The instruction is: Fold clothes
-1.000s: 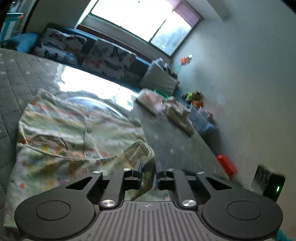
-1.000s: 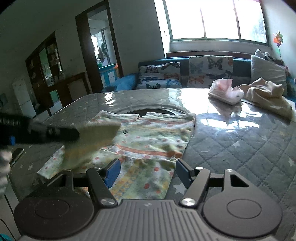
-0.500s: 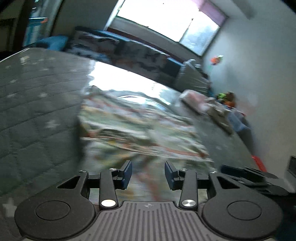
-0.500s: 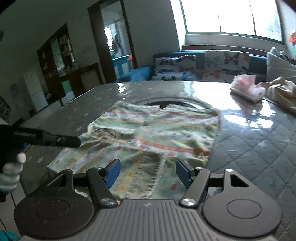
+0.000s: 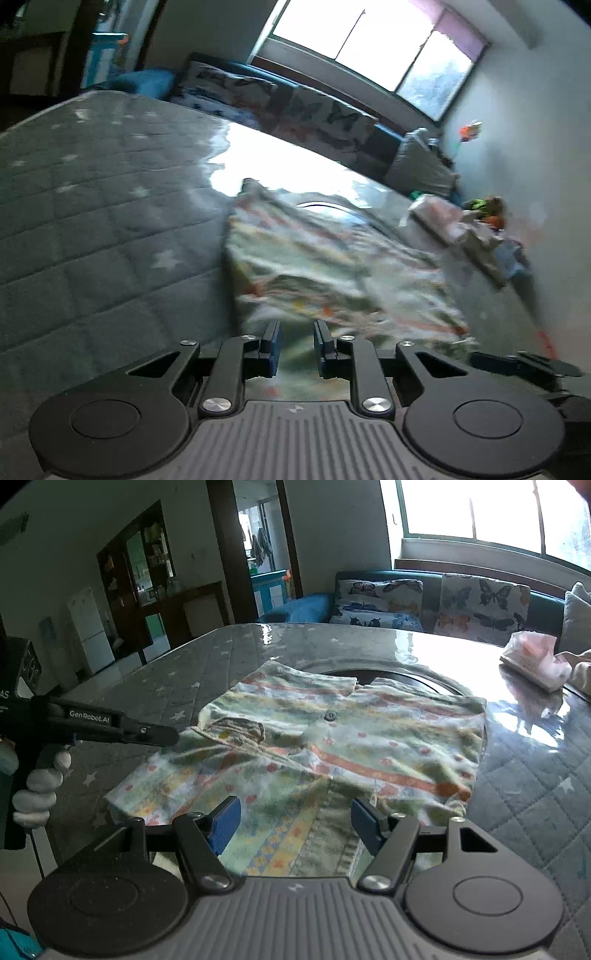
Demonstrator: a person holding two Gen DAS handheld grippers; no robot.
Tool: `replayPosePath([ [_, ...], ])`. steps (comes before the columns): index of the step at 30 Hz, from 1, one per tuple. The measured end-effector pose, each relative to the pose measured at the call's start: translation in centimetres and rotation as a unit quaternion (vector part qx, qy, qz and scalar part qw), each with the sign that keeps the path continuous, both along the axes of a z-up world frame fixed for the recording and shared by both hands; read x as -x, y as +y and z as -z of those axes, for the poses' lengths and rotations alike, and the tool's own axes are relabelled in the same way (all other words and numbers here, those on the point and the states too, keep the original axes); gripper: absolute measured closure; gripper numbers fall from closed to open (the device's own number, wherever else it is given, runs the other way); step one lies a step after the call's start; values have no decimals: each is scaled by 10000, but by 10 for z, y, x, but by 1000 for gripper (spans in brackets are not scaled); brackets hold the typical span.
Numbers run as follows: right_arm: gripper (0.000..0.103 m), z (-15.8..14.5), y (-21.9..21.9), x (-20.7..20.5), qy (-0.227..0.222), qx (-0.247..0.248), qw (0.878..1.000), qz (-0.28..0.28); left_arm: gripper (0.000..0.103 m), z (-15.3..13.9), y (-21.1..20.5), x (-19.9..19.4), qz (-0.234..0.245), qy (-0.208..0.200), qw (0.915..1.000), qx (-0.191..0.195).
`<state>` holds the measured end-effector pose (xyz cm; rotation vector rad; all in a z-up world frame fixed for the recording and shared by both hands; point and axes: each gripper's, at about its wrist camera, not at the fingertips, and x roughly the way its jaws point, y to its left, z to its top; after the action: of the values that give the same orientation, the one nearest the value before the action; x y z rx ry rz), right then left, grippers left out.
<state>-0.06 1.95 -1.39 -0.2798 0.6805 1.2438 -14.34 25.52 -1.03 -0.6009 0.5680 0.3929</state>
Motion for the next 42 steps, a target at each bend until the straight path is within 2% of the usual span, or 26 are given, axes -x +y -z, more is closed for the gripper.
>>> replayPosePath([
  [5, 35, 7, 15, -10, 170, 59, 9998, -77, 81, 11, 2, -24, 103, 272, 9995, -128],
  [10, 37, 16, 19, -22, 375, 211, 9991, -52, 81, 15, 9, -24, 5, 262, 9995, -194],
  [13, 37, 11, 16, -19, 187, 208, 9996, -22, 81, 15, 8, -25, 5, 287, 9993, -219],
  [17, 36, 4, 12, -3, -104, 235, 9992, -320, 63, 7, -5, -25, 123, 312, 9988, -363],
  [19, 36, 9, 13, 4, -325, 430, 9975, -467, 61, 3, -14, -23, 253, 287, 9982, -452],
  [20, 36, 11, 12, 7, -413, 506, 9966, -493, 57, 0, -19, -21, 314, 274, 9979, -494],
  [24, 35, 11, 1, 13, -565, 545, 9956, -512, 47, -6, -43, -13, 573, 259, 9955, -712],
  [31, 34, 11, -19, 22, -678, 610, 9946, -503, 47, -1, -81, -8, 922, 544, 9854, -1321],
  [34, 34, 13, -25, 23, -694, 653, 9945, -438, 46, 1, -82, -7, 880, 592, 9850, -1361],
  [40, 34, 2, -34, 19, -874, 374, 9954, -97, 44, 4, -85, -5, 795, 687, 9840, -1441],
  [42, 34, 7, -31, 11, -842, 484, 9953, 14, 43, 3, -86, -3, 803, 719, 9837, -1440],
])
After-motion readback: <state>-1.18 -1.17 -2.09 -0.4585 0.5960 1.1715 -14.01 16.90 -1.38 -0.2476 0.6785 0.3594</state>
